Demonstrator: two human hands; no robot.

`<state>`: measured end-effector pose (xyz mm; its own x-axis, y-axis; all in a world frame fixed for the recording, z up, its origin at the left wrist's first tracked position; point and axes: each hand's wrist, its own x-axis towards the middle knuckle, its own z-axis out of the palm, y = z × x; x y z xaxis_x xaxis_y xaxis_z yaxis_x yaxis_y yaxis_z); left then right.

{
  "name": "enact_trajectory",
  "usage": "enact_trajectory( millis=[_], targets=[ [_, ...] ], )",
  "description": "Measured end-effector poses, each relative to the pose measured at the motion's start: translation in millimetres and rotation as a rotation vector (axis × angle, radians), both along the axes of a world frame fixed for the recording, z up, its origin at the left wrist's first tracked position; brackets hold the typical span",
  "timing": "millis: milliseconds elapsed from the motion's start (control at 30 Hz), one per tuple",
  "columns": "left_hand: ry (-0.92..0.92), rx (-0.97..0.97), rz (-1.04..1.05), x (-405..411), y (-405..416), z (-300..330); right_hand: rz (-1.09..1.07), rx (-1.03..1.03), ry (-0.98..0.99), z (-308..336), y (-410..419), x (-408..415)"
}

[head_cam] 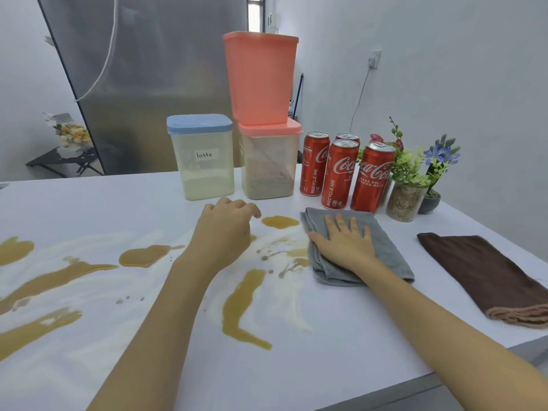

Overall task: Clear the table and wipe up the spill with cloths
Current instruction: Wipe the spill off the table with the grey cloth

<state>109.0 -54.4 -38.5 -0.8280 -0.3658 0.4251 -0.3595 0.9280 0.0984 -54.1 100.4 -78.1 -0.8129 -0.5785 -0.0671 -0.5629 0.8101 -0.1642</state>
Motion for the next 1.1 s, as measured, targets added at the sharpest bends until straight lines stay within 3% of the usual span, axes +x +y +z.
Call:
enact_trajectory(
  millis=[233, 500, 700, 833, 967, 1100],
  targets=[
    [0.032, -0.017, 0.031, 0, -3, -3, 0.378, -0.290, -0.118, 2, -24, 52],
    [0.044, -0.044, 0.066, 4, -2, -2, -0.067, -1.041, -0.769, 34, 9, 55],
    [-0.002, -0.035, 0.074, 7, 0, -5, -0.137, -1.328, -0.643, 82, 36, 51],
    [-0.005, -0.028, 0.088, 8, -1, -6, -0.129, -1.344, -0.375, 103, 45, 44],
    [-0.017, -0.046, 0.065, 5, 3, -9, -0.051, -1.105, 0.084, 100, 43, 38],
    [-0.043, -0.055, 0.054, 3, 4, -12, 0.038, -0.660, 0.065, 53, 23, 24]
  ],
)
